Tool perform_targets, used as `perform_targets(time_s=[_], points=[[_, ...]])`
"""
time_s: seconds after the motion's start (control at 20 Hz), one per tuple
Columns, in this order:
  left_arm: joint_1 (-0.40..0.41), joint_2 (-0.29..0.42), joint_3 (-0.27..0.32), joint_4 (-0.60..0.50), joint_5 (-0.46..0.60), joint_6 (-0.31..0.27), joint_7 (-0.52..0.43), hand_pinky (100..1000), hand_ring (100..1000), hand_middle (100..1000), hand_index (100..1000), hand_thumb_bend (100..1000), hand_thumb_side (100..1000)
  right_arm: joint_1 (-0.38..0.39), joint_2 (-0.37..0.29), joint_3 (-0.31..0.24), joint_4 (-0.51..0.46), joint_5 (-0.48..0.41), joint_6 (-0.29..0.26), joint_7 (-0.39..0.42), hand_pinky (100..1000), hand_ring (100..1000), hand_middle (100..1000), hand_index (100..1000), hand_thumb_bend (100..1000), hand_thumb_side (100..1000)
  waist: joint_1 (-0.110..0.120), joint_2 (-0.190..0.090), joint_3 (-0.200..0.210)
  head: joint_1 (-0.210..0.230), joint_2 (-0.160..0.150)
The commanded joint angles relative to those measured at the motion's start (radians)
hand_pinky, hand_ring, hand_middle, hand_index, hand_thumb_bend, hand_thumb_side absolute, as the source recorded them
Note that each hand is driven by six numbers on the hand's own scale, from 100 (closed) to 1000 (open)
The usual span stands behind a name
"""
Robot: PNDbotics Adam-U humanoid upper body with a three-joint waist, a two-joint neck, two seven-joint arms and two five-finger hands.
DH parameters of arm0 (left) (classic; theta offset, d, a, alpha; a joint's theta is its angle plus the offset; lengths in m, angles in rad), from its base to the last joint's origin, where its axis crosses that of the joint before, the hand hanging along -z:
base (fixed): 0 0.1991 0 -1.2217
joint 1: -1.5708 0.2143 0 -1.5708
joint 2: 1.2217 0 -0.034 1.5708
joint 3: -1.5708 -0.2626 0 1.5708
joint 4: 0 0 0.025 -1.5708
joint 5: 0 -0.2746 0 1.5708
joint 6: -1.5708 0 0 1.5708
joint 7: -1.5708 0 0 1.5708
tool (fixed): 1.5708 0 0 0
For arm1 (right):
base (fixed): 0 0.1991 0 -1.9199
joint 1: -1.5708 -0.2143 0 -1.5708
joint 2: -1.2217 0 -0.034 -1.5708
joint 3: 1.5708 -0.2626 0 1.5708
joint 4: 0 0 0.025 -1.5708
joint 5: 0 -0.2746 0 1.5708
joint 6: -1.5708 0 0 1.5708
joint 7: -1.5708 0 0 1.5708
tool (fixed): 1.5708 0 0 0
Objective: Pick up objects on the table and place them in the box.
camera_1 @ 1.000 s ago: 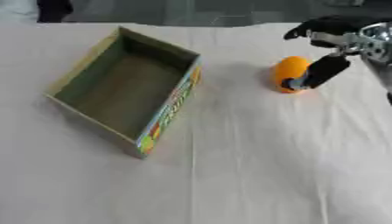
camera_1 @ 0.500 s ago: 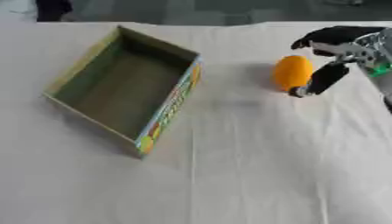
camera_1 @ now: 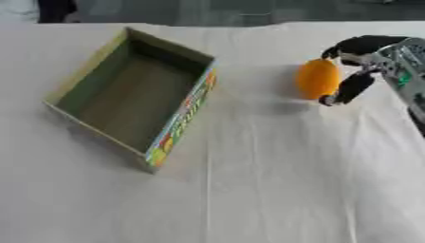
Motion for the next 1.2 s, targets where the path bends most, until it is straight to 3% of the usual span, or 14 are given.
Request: perform_targets(time_s=[0.05, 0.6, 0.85, 1.1, 1.2], points=[[-0.014, 0.016, 0.001, -0.016, -0.002, 0.0, -0.004, 784, 632, 685, 875, 100, 955, -0.028, -0.012, -0.012, 0.016, 0.009, 0.003, -0.021, 879, 952, 904, 1000, 439, 454, -0.001, -0.018, 0.003, -0.004, -0.008], [-0.018, 0.018, -0.001, -0.016, -0.002, -0.001, -0.008, 784, 631, 685, 874, 100, 957, -0.07, 0.036, -0.025, 0.15, 0.088, 0.01, -0.083, 862, 943, 884, 1000, 413, 454, -0.001, -0.011, 0.014, -0.008, -0.014], [-0.02, 0.019, -0.001, -0.016, -0.002, -0.002, -0.009, 784, 631, 684, 873, 100, 955, -0.084, 0.05, -0.022, 0.2, 0.131, -0.009, -0.1, 842, 925, 833, 962, 329, 422, -0.003, -0.01, 0.015, -0.009, -0.014], [-0.017, 0.019, 0.001, -0.016, -0.001, -0.002, -0.007, 785, 631, 684, 873, 100, 952, -0.091, 0.057, -0.026, 0.212, 0.138, -0.023, -0.124, 814, 896, 738, 815, 116, 357, -0.002, -0.011, 0.015, -0.007, -0.011], [-0.017, 0.019, 0.001, -0.016, -0.001, -0.002, -0.006, 785, 631, 684, 873, 100, 952, -0.091, 0.057, -0.029, 0.203, 0.121, -0.021, -0.135, 806, 884, 691, 758, 100, 327, -0.002, -0.013, 0.014, -0.006, -0.01]])
